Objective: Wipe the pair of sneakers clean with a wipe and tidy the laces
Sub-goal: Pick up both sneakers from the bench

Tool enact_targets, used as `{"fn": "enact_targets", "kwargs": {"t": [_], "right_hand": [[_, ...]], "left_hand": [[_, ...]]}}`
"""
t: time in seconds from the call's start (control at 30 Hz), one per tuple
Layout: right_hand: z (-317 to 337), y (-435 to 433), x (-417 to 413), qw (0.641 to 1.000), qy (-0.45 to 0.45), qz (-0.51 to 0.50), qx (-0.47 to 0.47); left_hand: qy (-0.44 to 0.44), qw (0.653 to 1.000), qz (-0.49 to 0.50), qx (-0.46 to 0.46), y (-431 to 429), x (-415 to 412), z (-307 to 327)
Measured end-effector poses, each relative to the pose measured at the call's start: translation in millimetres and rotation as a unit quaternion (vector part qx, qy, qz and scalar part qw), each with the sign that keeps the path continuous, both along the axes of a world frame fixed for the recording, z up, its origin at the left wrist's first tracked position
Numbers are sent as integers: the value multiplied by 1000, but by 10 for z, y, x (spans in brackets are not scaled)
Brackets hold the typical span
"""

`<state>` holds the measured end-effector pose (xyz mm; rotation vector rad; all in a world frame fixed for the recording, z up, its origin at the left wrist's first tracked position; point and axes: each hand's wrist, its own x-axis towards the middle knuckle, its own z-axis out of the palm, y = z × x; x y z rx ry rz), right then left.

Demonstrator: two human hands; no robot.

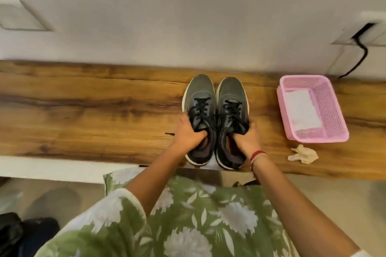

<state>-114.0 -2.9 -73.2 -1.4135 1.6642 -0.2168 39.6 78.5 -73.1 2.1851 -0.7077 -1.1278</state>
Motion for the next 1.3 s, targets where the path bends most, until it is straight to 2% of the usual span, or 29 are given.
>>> {"fn": "enact_targets", "kwargs": {"t": [0.37, 0.63, 0.87, 1.1, 1.3], "right_hand": [[73, -15, 101, 992, 84, 48, -82], [13, -37, 75, 977, 159, 70, -122], [403, 277, -83, 972, 140, 122, -146], [999, 883, -325, 959, 128, 223, -122], [1196, 1325, -545, 929, 145, 328, -86]], "left_hand": [[-105, 993, -53, 22, -148, 56, 11], [-181, 982, -57, -11, -83, 122, -75], [-165, 984, -42, -46, 378, 49, 242], [-130, 988, -80, -23, 1183, 10, 889], [-99, 989, -103, 31, 1955, 13, 1069]]}}
